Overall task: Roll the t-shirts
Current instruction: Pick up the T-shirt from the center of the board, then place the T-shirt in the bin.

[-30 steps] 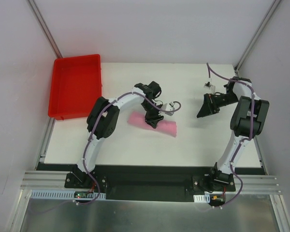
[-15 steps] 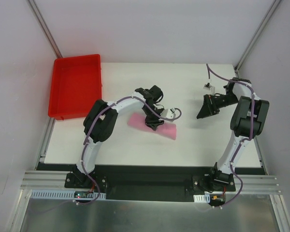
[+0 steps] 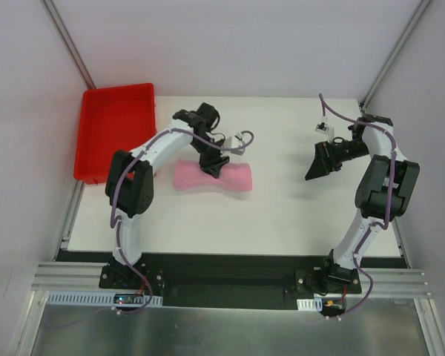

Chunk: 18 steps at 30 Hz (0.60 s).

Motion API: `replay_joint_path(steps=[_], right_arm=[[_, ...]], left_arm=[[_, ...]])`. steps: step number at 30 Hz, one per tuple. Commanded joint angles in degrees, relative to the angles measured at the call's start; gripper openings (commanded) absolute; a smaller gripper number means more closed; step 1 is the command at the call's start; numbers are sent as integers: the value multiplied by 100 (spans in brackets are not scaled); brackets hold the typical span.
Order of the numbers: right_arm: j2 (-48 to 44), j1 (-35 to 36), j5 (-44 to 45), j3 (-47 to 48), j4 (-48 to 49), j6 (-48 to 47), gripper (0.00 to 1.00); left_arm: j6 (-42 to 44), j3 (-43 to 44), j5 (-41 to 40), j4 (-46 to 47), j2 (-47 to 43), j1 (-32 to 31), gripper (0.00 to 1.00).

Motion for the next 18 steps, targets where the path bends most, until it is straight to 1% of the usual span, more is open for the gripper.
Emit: replay_joint_path(steps=[1,5,7,10,15,18], right_arm=[[-392,3,151,-159,-1823,-92,96],[-454,-5,256,-308,-1753,-57,96],[-480,-5,283,-353,-1753,-57,96],[-533,-5,326,-467,-1753,-66,96],[-621,-5,239,-651,-1744,-83,96],[-647,-5,168,-739,-1735,-83,96]], left_arm=[[-94,639,356,-440,-572,557,0],[-41,1264,155,-475,-589,1198,0],[-41,1544,-12,-432,-598,1366,0],[12,1677,-303,-309,-651,1709,0],[126,1590,-636,-203,-941,2086,0],[249,1196,-777,43,-1169,2332,0]])
